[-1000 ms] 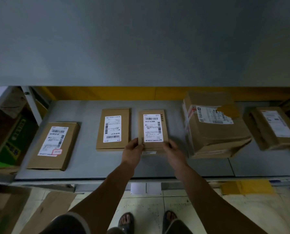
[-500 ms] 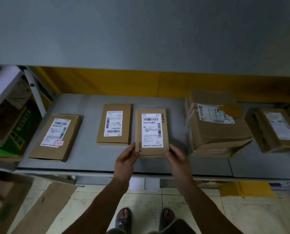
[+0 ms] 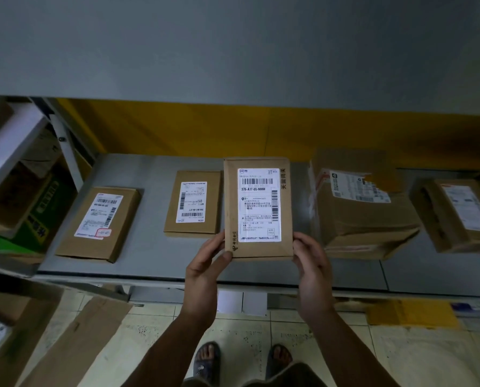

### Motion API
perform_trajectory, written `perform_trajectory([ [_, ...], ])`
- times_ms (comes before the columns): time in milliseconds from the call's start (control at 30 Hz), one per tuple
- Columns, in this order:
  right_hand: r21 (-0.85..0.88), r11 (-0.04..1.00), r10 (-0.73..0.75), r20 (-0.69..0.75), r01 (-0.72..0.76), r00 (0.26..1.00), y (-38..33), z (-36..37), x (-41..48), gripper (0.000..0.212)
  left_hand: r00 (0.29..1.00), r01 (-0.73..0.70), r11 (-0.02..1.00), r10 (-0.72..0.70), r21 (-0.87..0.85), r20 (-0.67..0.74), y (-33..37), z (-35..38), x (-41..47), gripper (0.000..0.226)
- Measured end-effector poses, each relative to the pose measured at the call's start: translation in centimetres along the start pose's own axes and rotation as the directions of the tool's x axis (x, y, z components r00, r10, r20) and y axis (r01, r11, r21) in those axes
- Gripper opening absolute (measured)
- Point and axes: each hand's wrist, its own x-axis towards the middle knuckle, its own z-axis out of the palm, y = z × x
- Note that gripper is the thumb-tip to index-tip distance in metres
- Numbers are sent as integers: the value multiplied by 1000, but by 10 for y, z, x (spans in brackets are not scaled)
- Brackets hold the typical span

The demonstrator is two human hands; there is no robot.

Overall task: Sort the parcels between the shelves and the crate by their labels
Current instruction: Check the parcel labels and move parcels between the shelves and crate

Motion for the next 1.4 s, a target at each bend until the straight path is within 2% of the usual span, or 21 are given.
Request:
perform_trajectory([
  [300,75,986,-152,40,149,988,-14,5,-8,27,996,-74,996,76,-44,51,13,-1,-8,52],
  [600,73,982,-180,60,176,982,-17,6,-9,24,995,-68,996,71,-55,64,16,-3,-11,49],
  [1000,-56,995,-79,29,81,996,-12,-1,-5,20,998,12,998,-15,65,55,13,4,-3,45],
  [1267,-139,990,12,-108,-27,994,-4,0,14,20,992,121,981,-127,153,28,8,20,17,37],
  [1400,-234,968,67,-127,-96,990,2,0,32,20,979,197,963,-202,183,9,-2,27,37,37],
])
